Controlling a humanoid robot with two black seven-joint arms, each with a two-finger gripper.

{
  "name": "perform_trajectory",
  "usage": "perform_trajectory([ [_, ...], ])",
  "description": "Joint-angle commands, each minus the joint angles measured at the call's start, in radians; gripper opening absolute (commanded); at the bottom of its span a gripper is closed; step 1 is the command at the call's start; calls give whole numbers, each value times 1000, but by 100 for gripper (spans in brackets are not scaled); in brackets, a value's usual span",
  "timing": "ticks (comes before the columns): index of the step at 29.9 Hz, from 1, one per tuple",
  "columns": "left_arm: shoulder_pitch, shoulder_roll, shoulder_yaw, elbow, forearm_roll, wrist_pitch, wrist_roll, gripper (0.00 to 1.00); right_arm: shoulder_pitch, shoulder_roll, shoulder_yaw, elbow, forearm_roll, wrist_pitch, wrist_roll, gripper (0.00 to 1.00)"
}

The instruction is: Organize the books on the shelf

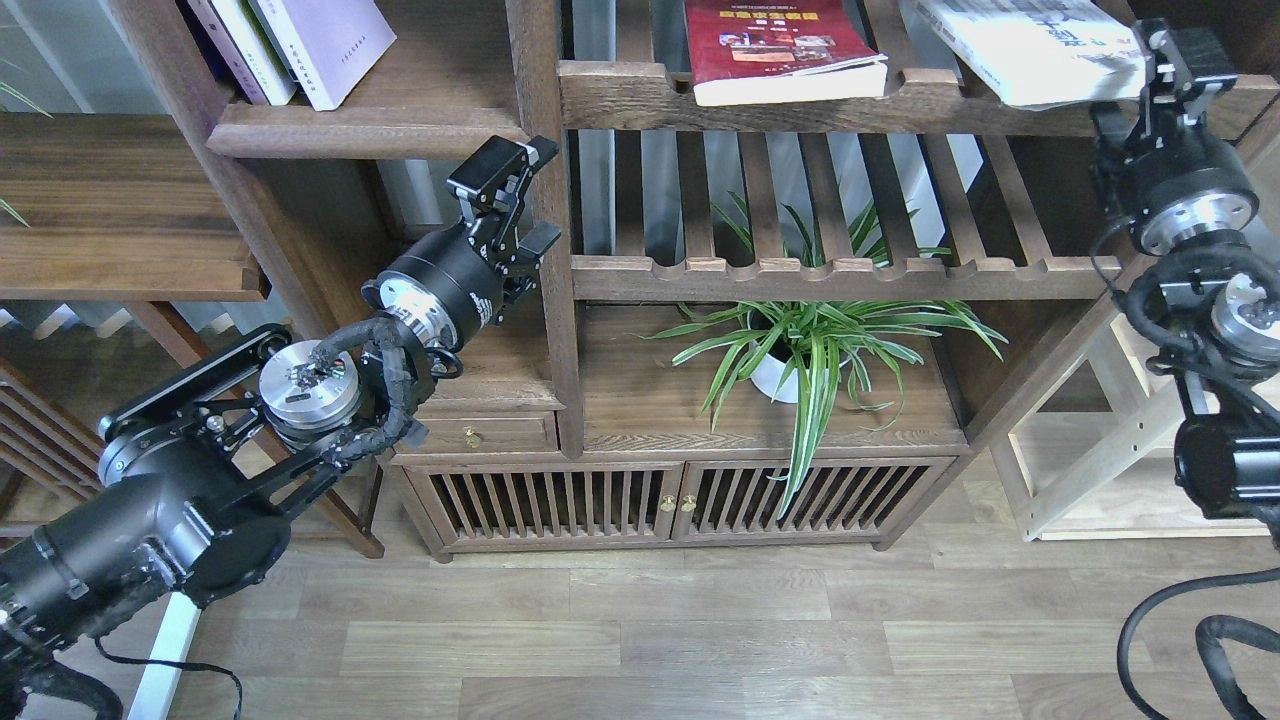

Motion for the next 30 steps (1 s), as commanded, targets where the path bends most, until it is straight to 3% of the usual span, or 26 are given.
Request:
perform_trajectory([
  [1,1,3,-2,1,1,0,-1,95,21,8,-8,-3,0,-21,-1,83],
  [12,-1,-1,0,1,4,-1,-1,95,60,20,-13,-9,-2,-73,-3,82],
  [21,-1,1,-2,1,5,-1,-3,96,63,24,-13,-22,-2,-75,-3,66],
  [30,1,1,-2,1,5,-3,-4,96,87,24,-40,-48,-6,-78,-1,64],
])
